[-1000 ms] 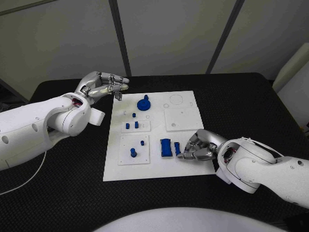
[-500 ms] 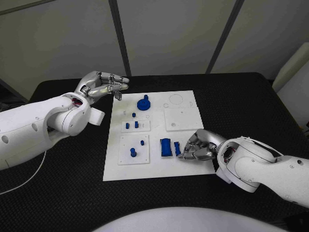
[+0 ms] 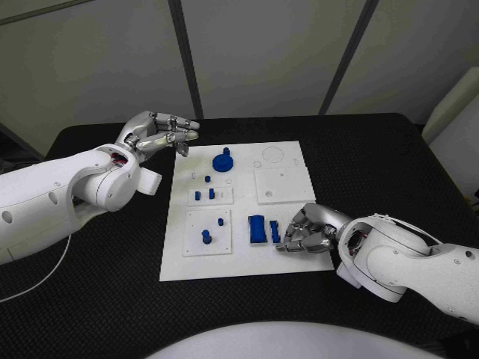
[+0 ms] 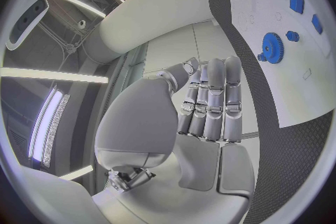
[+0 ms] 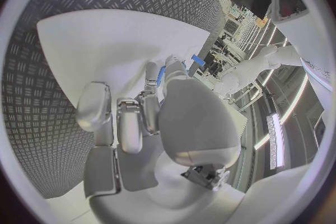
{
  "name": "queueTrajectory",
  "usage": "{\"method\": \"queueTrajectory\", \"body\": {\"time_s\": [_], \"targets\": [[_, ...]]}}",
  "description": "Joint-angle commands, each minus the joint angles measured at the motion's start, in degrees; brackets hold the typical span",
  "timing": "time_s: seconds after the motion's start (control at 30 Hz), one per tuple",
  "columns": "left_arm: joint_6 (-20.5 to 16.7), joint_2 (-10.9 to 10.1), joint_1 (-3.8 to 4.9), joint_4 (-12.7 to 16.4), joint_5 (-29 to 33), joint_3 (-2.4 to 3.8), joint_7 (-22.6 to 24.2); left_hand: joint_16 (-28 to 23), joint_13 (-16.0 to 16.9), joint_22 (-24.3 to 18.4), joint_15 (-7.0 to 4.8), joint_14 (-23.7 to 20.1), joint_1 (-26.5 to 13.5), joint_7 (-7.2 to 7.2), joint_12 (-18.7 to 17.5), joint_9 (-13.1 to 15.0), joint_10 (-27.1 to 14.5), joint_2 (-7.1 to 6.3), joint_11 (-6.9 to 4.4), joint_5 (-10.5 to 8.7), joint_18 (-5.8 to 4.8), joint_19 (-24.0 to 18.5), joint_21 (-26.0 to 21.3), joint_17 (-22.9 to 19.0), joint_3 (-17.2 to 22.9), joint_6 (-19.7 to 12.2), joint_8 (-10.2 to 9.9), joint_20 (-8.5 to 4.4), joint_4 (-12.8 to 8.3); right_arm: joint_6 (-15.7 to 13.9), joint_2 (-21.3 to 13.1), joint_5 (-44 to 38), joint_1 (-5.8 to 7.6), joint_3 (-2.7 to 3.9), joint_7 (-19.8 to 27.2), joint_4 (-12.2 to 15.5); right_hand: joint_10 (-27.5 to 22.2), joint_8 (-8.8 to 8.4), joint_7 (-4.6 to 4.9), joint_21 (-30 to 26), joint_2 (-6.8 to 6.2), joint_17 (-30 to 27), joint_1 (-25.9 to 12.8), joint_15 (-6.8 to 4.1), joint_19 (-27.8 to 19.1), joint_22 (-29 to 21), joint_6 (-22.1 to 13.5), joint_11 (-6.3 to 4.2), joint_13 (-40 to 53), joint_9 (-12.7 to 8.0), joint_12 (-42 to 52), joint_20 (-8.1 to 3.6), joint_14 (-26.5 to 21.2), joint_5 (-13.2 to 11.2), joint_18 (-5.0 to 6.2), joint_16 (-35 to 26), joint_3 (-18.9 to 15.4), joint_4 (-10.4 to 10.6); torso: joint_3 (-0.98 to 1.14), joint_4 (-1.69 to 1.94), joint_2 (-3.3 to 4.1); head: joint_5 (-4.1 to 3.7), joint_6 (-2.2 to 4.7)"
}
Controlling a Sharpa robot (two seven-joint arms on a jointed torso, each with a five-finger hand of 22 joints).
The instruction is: Assemble the parts on the task board
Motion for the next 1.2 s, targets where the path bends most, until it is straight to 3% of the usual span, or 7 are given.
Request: {"method": "queueTrajectory", "body": {"time_s": [0.03, 0.3, 0.37, 0.5, 0.7, 1.0, 1.2], "targets": [[0.41, -0.01, 0.03, 0.10, 0.08, 0.04, 0.29, -0.21, -0.01, 0.10, 0.28, -0.17, -0.08, 0.01, 0.26, 0.01, -0.43, 0.52, 0.16, -0.09, -0.84, -0.10, -0.12, -0.09, -0.03, -0.55, 0.25, 0.26, -0.34, -1.56, -0.62, 1.03, 0.04, -0.01, 3.40, 0.55, 0.10, -0.41, 0.23, -0.72, -0.56, 14.91, -0.30, 0.03, -0.80, -0.75, -0.73, 0.29, 5.19, -0.07, -0.61, 0.03, 5.82, -0.39, -0.23, 0.18, -0.53, 0.03, -0.03, -0.01, -0.08, -0.11, 0.16], [0.03, 0.13, -0.01, -0.31, 2.39, -0.02, 1.15, -0.41, 0.07, -0.15, 0.50, -0.64, -2.16, -0.15, 1.02, 0.04, -0.23, -0.09, 0.07, -0.29, -0.93, -0.60, -0.76, -0.41, -1.20, -0.51, 0.52, 0.55, 0.66, -5.15, -1.42, 14.63, 0.66, 0.12, 21.91, -2.90, -9.26, -4.47, 2.74, -15.55, 2.58, 2.43, 5.57, 1.88, -11.19, -18.50, -5.80, 2.60, -6.35, -1.94, -19.37, 1.59, 2.12, 0.75, 3.18, -9.16, -0.22, -1.31, -0.55, -0.12, -1.03, -0.55, 1.89], [-0.10, 0.41, -0.03, -0.77, 4.14, -0.19, 1.75, -0.86, 0.10, -0.54, 0.51, -1.13, -2.77, -0.24, 1.41, 0.05, -0.07, -0.28, -0.02, -0.32, -0.91, -0.97, -1.42, -0.72, -1.86, -0.55, 0.64, 0.66, 1.03, -5.65, -0.72, 20.46, 1.37, 0.14, 26.92, -5.36, -17.09, -6.07, 3.58, -25.39, 3.57, -6.90, 8.77, 2.56, -18.03, -29.24, -7.31, 3.21, -16.44, -2.77, -34.94, 2.23, -1.37, 0.17, 5.03, -17.55, 0.84, -2.37, -0.76, -0.22, -1.56, -0.69, 2.74], [-0.60, 1.72, -0.08, -2.72, 9.30, -0.58, 3.82, -3.83, 0.10, -2.28, 0.67, -3.82, -3.49, -0.48, 2.29, 0.07, 0.65, -0.33, -0.16, -0.31, -0.92, -2.84, -4.35, -2.37, -3.41, -0.42, 1.09, 0.96, 1.75, -5.91, 2.05, 32.48, 3.07, 0.19, 35.82, -12.35, -22.73, -8.58, 5.57, -34.26, 4.98, -31.92, 13.17, 4.67, -22.15, -34.74, -8.24, 4.90, -29.67, -5.03, -49.42, 4.10, -12.77, -2.00, 5.08, -45.95, 2.82, -2.41, -1.21, -0.42, -2.97, -0.87, 4.48], [-1.47, 4.82, -0.37, -7.16, 16.01, -0.82, 7.36, -17.98, -0.48, -8.12, 1.71, -7.79, -3.66, -1.05, 0.37, -0.04, 4.66, 0.24, -0.44, -0.24, -0.99, -9.03, -13.40, -9.39, -3.67, -0.24, 1.03, 2.35, 2.91, -4.84, 8.33, 44.01, 5.17, 0.84, 44.31, -24.03, -22.07, -11.28, 6.30, -46.14, 5.08, -42.95, 16.49, 7.32, -28.00, -42.27, -6.95, 7.11, -47.63, -8.51, -61.88, 7.76, -20.54, -3.73, 4.33, -65.44, 5.84, -0.84, -1.66, -0.62, -4.59, -1.36, 7.37], [-3.04, 11.06, -2.26, -15.29, 21.32, -0.86, 11.49, -42.20, -0.50, -21.82, 6.39, -9.29, -4.39, -2.01, -14.09, -0.11, 5.24, -0.59, 2.81, -0.24, -0.92, -18.83, -30.86, -18.33, -4.45, -1.33, -3.35, 7.79, 5.28, -3.26, 18.58, 52.34, 5.95, 3.82, 50.97, -39.76, -20.34, -15.62, 7.18, -57.83, 4.07, -57.40, 15.73, 11.04, -29.51, -50.62, -6.40, 9.33, -64.83, -13.25, -69.82, 11.63, -21.96, -4.70, 5.25, -82.18, 10.12, 1.02, -1.41, -0.53, -6.08, -0.88, 10.13], [-5.15, 13.15, -3.24, -17.36, 22.11, -0.84, 13.25, -50.73, -0.44, -27.76, 8.17, -10.38, -3.35, -2.68, -20.50, -0.18, 3.24, 0.64, 4.99, -0.16, -0.92, -20.24, -36.28, -20.17, -10.22, -1.47, -5.35, 9.55, 5.85, -2.08, 21.74, 54.02, 6.03, 4.42, 52.36, -43.80, -21.01, -15.63, 7.21, -62.75, 4.03, -63.22, 13.70, 11.84, -28.45, -54.66, -7.26, 10.08, -70.35, -16.20, -71.14, 12.63, -21.57, -5.25, 5.28, -86.13, 11.64, -0.53, -1.09, -0.41, -6.24, -0.40, 11.08]]}}
